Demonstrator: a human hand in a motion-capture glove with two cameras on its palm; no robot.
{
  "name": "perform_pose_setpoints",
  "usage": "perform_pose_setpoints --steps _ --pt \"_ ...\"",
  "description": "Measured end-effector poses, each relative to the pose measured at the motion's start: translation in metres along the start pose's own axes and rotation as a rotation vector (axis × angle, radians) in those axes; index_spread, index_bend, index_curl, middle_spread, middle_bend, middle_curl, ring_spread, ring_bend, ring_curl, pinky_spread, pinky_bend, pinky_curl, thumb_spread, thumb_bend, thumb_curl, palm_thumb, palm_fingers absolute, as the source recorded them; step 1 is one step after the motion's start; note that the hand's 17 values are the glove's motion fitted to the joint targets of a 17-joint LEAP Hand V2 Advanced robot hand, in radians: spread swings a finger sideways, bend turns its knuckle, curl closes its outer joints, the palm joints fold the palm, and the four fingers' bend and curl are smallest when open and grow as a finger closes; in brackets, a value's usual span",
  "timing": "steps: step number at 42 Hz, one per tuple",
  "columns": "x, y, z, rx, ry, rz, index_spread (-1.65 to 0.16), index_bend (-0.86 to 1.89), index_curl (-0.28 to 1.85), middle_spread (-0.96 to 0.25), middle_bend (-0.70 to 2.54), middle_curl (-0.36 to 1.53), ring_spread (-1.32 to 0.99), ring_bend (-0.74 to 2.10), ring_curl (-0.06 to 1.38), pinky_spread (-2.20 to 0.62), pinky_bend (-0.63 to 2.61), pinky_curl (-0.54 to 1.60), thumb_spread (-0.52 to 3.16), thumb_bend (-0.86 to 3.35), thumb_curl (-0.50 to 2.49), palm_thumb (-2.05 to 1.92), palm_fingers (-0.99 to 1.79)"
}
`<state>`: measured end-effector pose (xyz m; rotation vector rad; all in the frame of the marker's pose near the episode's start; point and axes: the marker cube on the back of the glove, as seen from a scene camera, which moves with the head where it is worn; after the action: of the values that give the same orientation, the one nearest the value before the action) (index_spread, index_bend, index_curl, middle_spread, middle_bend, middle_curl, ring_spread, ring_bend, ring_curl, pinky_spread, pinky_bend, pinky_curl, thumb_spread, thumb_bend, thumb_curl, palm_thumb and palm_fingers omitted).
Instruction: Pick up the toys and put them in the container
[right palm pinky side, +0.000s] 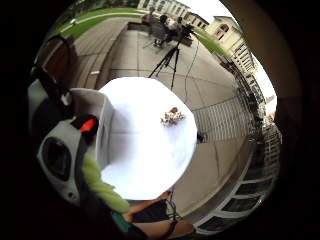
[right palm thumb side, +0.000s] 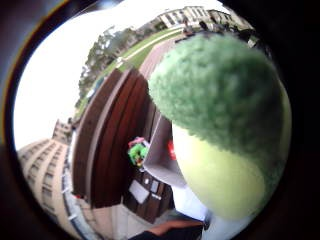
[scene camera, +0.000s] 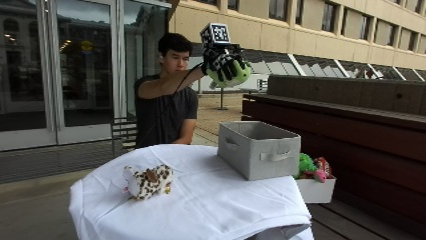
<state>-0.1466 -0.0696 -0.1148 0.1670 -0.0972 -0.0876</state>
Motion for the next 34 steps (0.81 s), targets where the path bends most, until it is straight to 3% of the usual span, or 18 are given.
perform_pose_setpoints --steps 8,17,20,22,23,26,34 --pt "-0.098 0.010 0.053 -0.082 0.008 -0.121 -0.39 0.21 0.21 -0.45 0.53 0.55 -0.45 1.03 0.45 -0.46 0.93 0.35 0.60 0.20 0.78 0.69 1.05" --pt "-0.124 0.016 0.096 -0.214 0.034 -0.144 -0.39 0.12 0.20 -0.46 0.45 0.56 -0.45 1.01 0.45 -0.46 0.94 0.37 0.63 0.16 0.82 0.68 0.99" --pt "-0.118 0.017 0.107 -0.303 0.023 -0.149 -0.39 0.06 0.18 -0.45 0.42 0.56 -0.45 1.01 0.46 -0.46 0.99 0.39 0.67 0.14 0.82 0.65 0.88" --pt "-0.115 0.017 0.111 -0.333 0.005 -0.152 -0.37 -0.14 0.10 -0.41 0.38 0.56 -0.44 1.04 0.47 -0.43 1.12 0.42 0.83 0.08 0.77 0.53 0.66" --pt "-0.114 0.018 0.111 -0.340 -0.005 -0.156 -0.36 -0.20 0.07 -0.35 0.29 0.53 -0.40 1.03 0.47 -0.40 1.22 0.46 0.88 0.03 0.74 0.46 0.39" --pt "-0.115 0.021 0.106 -0.331 -0.033 -0.169 -0.33 -0.07 0.08 -0.20 0.17 0.52 -0.28 0.93 0.48 -0.32 1.41 0.53 0.91 -0.15 0.62 0.15 -0.03" --pt "-0.104 0.017 0.085 -0.242 0.045 -0.200 -0.30 0.09 0.07 -0.07 0.18 0.46 -0.12 0.66 0.32 -0.13 1.44 0.46 0.91 -0.12 0.49 -0.12 -0.20"
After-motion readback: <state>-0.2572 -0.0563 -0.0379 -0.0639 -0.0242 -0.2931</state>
